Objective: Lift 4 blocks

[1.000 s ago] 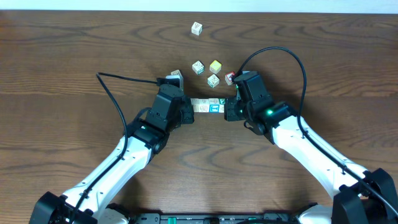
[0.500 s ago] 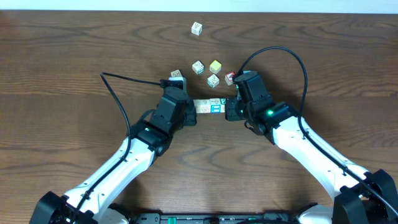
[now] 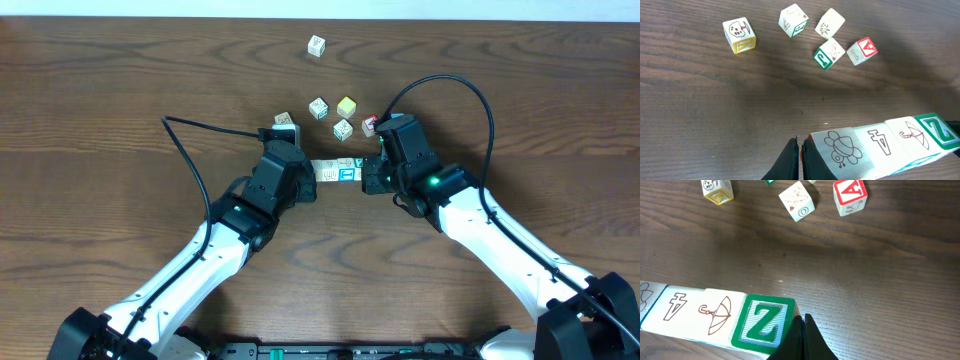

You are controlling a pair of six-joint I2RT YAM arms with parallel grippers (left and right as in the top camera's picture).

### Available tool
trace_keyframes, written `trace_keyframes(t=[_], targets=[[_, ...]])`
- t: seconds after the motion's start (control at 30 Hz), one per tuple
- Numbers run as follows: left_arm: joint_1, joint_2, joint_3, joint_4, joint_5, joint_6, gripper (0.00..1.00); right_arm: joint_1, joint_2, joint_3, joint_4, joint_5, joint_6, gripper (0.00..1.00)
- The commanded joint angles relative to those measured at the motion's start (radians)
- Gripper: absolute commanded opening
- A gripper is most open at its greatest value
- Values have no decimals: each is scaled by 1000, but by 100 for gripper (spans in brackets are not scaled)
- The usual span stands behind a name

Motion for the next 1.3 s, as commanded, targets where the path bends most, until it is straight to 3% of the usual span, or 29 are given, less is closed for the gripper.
trace_keyframes(t=[0.0,1.27], targets=[[-62,-8,21,28,175,5,7,70,-21,18,33,-234,1,1],[-62,-8,21,47,214,5,7,70,-35,19,78,-248,16,1]])
